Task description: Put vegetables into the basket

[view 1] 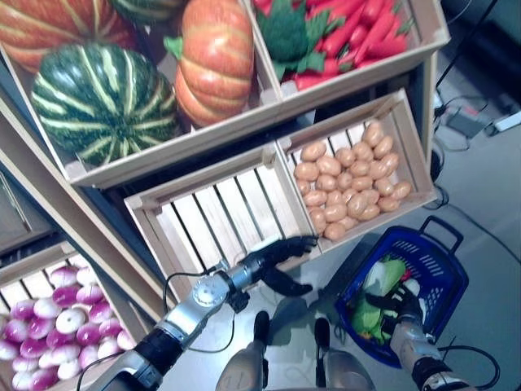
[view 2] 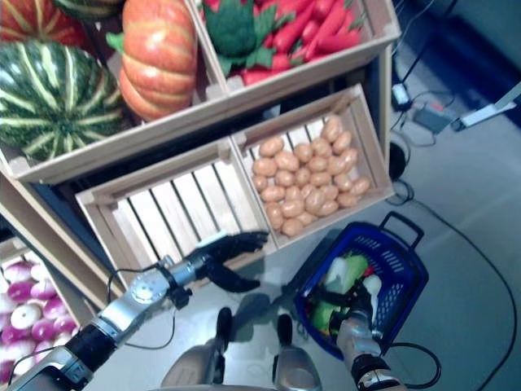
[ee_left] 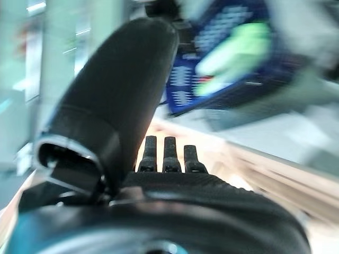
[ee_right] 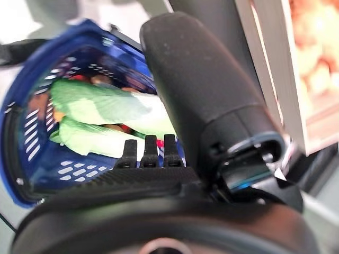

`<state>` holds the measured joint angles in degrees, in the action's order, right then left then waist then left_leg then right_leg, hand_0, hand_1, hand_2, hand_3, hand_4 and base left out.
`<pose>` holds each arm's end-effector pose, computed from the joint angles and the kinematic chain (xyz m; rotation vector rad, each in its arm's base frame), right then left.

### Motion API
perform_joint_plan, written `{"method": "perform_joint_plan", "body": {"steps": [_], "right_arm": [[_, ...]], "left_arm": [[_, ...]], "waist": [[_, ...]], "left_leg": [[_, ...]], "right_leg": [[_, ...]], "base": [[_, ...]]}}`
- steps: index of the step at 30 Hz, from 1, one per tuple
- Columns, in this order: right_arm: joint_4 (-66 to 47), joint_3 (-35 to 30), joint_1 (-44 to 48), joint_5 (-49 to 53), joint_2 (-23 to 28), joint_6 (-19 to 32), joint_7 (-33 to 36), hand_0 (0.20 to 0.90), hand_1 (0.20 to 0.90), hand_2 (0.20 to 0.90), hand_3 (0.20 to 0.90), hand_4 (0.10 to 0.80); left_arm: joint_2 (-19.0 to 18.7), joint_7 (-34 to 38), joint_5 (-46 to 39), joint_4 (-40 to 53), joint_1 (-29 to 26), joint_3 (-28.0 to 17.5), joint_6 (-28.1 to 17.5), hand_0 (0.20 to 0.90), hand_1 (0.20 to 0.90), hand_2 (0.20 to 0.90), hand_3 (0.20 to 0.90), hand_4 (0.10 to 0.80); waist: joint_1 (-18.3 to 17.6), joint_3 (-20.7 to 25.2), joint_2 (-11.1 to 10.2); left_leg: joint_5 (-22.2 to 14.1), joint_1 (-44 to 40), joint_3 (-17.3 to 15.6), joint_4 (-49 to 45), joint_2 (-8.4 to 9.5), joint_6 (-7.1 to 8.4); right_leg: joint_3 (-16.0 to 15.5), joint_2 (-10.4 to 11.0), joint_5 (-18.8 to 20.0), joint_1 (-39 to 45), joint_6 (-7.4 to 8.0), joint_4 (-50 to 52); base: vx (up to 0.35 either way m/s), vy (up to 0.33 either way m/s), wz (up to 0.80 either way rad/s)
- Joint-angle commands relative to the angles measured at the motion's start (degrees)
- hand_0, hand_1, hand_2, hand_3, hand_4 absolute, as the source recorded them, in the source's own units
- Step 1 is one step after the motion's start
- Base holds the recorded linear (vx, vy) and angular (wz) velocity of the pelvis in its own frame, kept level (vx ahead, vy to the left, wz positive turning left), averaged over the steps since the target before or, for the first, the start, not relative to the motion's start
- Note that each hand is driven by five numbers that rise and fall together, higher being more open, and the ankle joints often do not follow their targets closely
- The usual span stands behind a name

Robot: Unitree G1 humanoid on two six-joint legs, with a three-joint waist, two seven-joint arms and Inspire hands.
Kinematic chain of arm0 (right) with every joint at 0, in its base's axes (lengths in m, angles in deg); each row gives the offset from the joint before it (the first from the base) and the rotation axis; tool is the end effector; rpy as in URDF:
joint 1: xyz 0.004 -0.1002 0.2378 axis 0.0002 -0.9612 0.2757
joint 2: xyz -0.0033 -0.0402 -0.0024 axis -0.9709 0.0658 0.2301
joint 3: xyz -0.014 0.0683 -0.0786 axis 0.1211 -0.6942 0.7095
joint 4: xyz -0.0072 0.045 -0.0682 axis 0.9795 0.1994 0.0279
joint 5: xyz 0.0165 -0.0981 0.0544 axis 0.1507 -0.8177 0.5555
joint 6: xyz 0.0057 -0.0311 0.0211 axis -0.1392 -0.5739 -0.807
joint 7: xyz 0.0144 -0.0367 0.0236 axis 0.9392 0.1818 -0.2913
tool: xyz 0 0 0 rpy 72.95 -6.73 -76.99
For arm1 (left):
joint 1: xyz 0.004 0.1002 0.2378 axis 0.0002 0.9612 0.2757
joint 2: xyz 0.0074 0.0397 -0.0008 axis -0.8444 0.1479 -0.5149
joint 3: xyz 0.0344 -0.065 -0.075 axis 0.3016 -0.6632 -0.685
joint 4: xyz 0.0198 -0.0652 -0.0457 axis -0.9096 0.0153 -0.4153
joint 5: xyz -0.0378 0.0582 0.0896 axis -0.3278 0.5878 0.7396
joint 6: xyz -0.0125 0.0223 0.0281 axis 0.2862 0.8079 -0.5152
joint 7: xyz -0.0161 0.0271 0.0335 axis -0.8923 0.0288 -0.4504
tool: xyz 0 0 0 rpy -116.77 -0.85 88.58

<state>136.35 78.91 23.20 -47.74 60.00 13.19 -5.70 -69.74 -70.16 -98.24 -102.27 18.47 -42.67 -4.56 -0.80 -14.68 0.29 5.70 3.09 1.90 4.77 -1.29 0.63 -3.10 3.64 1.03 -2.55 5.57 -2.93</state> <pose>0.1756 -0.2238 -0.0872 -0.0776 0.7863 -0.4930 0.2299 0.1549 0.0070 0.4529 0.2383 -0.8142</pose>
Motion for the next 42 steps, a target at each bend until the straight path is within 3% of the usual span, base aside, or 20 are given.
{"method": "perform_joint_plan", "body": {"steps": [1, 7, 12, 16, 19, 27, 32, 37, 42], "right_arm": [[0.79, 5.18, -2.65, -9.92, 2.63, -0.28, -5.2, 0.9, 0.9, 0.9, 0.9, 0.8], [3.71, 11.37, -3.28, -17.12, 1.85, -2.36, -8.72, 0.9, 0.9, 0.9, 0.9, 0.8], [6.21, 11.79, -3.33, -16.9, 0.93, -3.84, -8.66, 0.9, 0.9, 0.9, 0.9, 0.8], [7.64, 12.35, -3.43, -21.1, 0.09, -5.73, -9.32, 0.9, 0.9, 0.9, 0.9, 0.8], [7.62, 13.1, -3.62, -21.59, -0.4, -6.84, -9.33, 0.9, 0.9, 0.9, 0.9, 0.8], [8.02, 12.39, -3.83, -21.03, -1.32, -7.66, -10.18, 0.9, 0.9, 0.9, 0.9, 0.8], [7.56, 13.14, -4.11, -23.1, -2.59, -8.99, -11.75, 0.9, 0.9, 0.9, 0.9, 0.8], [6.18, 13.79, -2.99, -23.11, -1.56, -9.52, -13.0, 0.9, 0.9, 0.9, 0.9, 0.8], [2.41, 14.38, -2.11, -19.84, -0.44, -12.67, -12.6, 0.9, 0.9, 0.9, 0.9, 0.8]], "left_arm": [[2.17, 3.37, 10.04, -2.22, -1.88, 1.83, -3.58, 0.9, 0.9, 0.9, 0.9, 0.8], [5.45, 8.31, 20.69, -15.97, -4.19, 4.53, -0.51, 0.9, 0.9, 0.9, 0.9, 0.8], [7.84, 12.33, 25.53, -25.87, -3.61, 4.1, 2.31, 0.9, 0.9, 0.9, 0.9, 0.8], [10.25, 17.69, 26.96, -35.53, -0.47, 1.23, 3.13, 0.9, 0.9, 0.9, 0.9, 0.8], [11.83, 21.63, 26.75, -40.82, 1.18, -1.89, 1.0, 0.9, 0.9, 0.9, 0.9, 0.8], [13.36, 23.34, 25.5, -47.6, 4.02, -6.31, 1.75, 0.9, 0.9, 0.9, 0.9, 0.8], [14.31, 25.41, 23.79, -49.65, 6.41, -9.4, 1.92, 0.9, 0.9, 0.9, 0.9, 0.8], [13.98, 26.11, 20.9, -48.14, 7.4, -9.65, 3.49, 0.9, 0.9, 0.9, 0.9, 0.8], [13.2, 25.51, 19.98, -45.3, 6.2, -8.56, 6.44, 0.9, 0.9, 0.9, 0.9, 0.8]], "waist": [[-0.18, 4.11, -1.12], [-1.51, 5.7, -1.3], [-2.1, 5.8, -1.27], [-2.02, 5.59, -1.21], [-1.6, 5.77, -1.38], [-1.25, 6.28, -1.33], [-2.03, 7.66, -2.04], [-2.73, 6.27, -2.01], [-2.33, 4.64, -2.04]], "left_leg": [[-2.77, 2.43, -1.61, -4.16, -0.04, 0.67], [-3.95, 0.48, -2.71, -3.62, -0.04, 0.42], [-4.72, -0.52, -3.27, -3.67, -0.09, 0.18], [-5.16, -1.27, -3.03, -3.72, 0.01, 0.12], [-5.38, -1.96, -2.55, -3.35, 0.18, -0.01], [-5.95, -2.88, -1.84, -3.24, 0.53, -0.3], [-6.21, -4.23, -3.19, -2.62, 0.42, -0.59], [-6.2, -3.28, -5.46, -3.84, 0.29, -1.05], [-6.4, -2.34, -5.37, -4.8, 0.76, -1.19]], "right_leg": [[-0.88, 0.7, 3.65, -1.13, -0.92, 1.52], [-0.05, 1.07, 3.54, -0.46, -0.14, 0.95], [0.55, 1.19, 3.26, 0.0, -0.02, 0.89], [0.87, 1.4, 2.95, 0.43, 0.0, 1.17], [0.92, 1.4, 2.74, 0.86, -0.03, 1.28], [1.31, 1.44, 2.17, 1.25, -0.17, 1.92], [2.82, 1.19, 2.08, 1.68, 0.18, 2.2], [5.04, 0.73, 1.88, -0.72, 0.39, 5.18], [5.76, 0.72, 2.41, -1.42, 0.38, 5.48]], "base": [[0.095, 0.041, -0.15], [0.057, 0.046, -0.07], [0.017, 0.057, -0.13], [0.019, 0.064, -0.03], [0.038, 0.049, -0.04], [0.025, 0.047, 0.01], [0.071, 0.041, -0.16], [-0.003, 0.018, -0.22], [-0.049, -0.017, -0.1]]}}
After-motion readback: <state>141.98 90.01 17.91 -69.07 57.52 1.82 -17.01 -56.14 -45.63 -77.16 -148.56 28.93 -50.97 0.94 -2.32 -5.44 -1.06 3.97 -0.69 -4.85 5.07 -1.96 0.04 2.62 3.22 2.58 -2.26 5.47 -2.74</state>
